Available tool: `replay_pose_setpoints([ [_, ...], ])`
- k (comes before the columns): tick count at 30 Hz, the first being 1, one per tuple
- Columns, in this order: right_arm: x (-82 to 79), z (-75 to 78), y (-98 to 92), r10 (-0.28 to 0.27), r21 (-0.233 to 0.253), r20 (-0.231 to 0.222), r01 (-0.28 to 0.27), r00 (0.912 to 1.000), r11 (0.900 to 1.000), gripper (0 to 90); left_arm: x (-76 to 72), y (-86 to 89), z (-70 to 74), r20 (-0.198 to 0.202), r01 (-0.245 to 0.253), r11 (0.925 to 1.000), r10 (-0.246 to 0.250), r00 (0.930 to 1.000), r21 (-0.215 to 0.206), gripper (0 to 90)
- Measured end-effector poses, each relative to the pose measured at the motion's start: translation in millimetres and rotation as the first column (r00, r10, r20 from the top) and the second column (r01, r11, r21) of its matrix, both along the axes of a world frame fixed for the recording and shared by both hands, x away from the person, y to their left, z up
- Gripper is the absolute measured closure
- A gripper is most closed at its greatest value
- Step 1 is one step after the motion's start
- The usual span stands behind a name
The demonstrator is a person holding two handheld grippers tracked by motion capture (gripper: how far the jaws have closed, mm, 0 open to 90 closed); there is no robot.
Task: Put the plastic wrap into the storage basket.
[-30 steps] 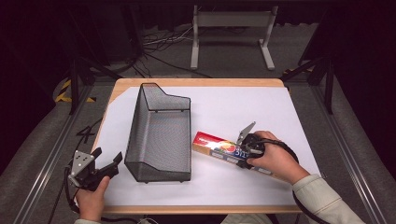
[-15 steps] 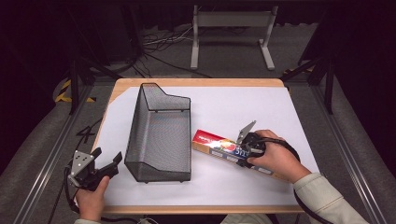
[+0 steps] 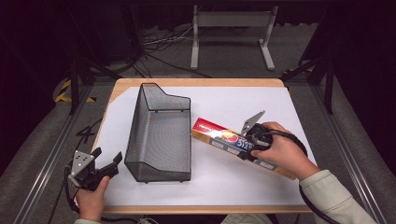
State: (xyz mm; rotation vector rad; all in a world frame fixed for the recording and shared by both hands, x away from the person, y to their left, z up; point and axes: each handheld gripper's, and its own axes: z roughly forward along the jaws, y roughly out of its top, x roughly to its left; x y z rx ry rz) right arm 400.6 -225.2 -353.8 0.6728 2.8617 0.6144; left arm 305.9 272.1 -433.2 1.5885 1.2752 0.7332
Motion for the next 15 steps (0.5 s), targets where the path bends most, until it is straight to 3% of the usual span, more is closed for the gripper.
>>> replay_pose_setpoints([
  [9, 0.3, 32.1, 2.8, -0.032, 0.036, 0.032, 0.031, 0.999, 0.999, 40.3, 0.0, 0.2, 0.0, 0.002, 0.0, 1.0, 0.0, 1.0, 0.0, 20.8],
  [15, 0.4, 45.5, 4.4, -0.041, 0.069, 0.061, 0.037, 0.9973, 0.997, 40.3, -0.1, 0.2, 0.2, 0.003, 0.003, 1.0, -0.003, 1.0, 0.001, 20.8],
])
